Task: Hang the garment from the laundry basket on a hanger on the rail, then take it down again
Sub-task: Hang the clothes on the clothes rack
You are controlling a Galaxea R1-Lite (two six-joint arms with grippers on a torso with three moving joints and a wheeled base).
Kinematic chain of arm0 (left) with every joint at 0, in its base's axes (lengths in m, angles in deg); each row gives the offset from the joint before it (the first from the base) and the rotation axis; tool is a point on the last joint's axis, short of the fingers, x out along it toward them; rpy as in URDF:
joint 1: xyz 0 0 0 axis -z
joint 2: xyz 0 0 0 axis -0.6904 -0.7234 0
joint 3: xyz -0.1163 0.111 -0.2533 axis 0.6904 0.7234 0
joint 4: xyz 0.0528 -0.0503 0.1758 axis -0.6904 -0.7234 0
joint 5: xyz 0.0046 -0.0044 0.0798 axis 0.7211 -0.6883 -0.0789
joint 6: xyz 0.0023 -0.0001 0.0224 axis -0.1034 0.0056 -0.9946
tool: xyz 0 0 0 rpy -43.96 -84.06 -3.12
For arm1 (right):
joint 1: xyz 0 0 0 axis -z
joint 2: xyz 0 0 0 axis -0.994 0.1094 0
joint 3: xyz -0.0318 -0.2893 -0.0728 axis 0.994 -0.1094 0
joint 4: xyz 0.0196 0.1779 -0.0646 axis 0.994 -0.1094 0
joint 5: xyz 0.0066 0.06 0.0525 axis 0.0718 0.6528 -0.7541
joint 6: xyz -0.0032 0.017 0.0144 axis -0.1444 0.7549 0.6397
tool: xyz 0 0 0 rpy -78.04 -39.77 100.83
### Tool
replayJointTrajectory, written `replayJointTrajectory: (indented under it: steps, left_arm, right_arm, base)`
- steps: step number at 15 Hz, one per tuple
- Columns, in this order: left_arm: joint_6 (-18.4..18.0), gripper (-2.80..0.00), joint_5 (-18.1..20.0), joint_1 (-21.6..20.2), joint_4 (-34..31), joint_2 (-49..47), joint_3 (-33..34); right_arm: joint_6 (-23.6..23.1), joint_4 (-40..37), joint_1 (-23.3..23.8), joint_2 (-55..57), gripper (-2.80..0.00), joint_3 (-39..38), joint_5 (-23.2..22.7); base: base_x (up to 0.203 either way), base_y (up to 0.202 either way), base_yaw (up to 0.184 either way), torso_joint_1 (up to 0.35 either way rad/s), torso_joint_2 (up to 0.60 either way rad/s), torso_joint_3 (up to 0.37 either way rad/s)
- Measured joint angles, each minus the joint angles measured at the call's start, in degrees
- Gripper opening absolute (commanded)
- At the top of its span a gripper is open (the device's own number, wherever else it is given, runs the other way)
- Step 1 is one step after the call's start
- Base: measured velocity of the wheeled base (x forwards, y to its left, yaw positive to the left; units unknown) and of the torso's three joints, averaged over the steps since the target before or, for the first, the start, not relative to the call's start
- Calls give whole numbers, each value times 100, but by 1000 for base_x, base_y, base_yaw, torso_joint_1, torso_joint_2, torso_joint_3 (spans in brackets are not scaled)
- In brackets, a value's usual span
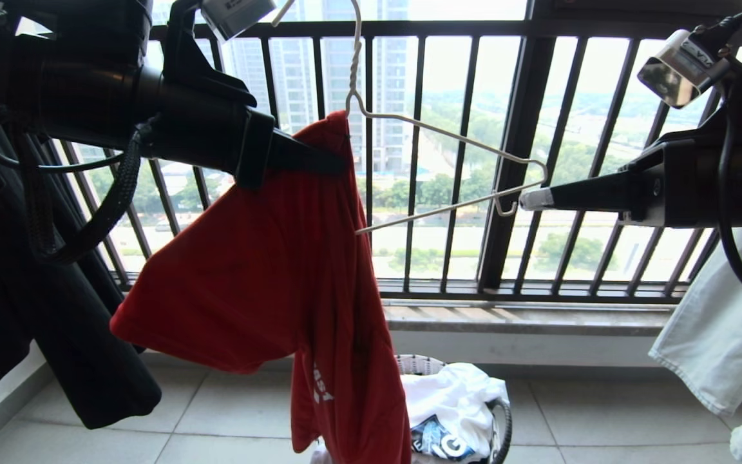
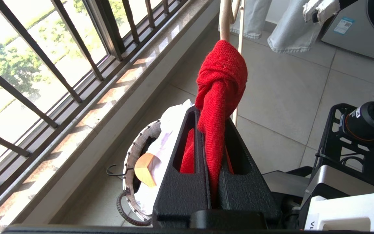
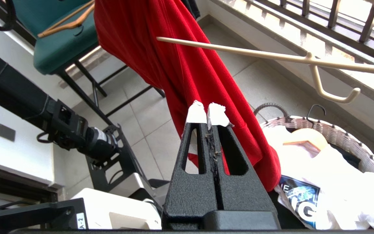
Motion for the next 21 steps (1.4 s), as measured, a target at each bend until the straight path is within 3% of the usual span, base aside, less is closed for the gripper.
replayJointTrajectory:
  steps: [2, 4, 5, 8, 10, 16, 17, 21]
  left_arm:
    - [290, -280, -5, -7, 2, 16, 0]
    - [732, -280, -12, -10, 2, 71, 39]
    - [972, -280, -7, -7, 1, 111, 74]
    - [1513, -280, -7, 0, 1, 257, 227]
    - [1603, -280, -7, -55, 4, 364, 440]
    - [1741, -280, -27, -156, 257, 755, 998]
    - [1760, -280, -27, -154, 257, 779, 1025]
    - [1807, -280, -18, -140, 283, 768, 995]
  right_arm:
    - [-607, -730, -507, 170, -280, 130, 848]
    - [-777, -1237, -927, 267, -280, 164, 1447]
    - [-759, -1451, -1028, 268, -280, 109, 1535]
    - [-109, -1420, -1226, 155, -280, -182, 1553]
    - [425, -1051, -1402, 151, -280, -480, 1563]
    - [1011, -435, -1814, 572, -280, -719, 1613]
    - [1089, -362, -1895, 633, 0, -743, 1660]
    - [1280, 535, -2381, 851, 0, -1176, 2308]
  base:
    - [0, 0, 0, 0, 0, 0]
    - [0, 0, 0, 0, 0, 0]
    - [0, 0, 0, 0, 0, 0]
    - [0, 0, 0, 0, 0, 0]
    - [0, 0, 0, 0, 0, 0]
    - [0, 0, 0, 0, 0, 0]
    - [0, 0, 0, 0, 0, 0]
    - [0, 0, 0, 0, 0, 0]
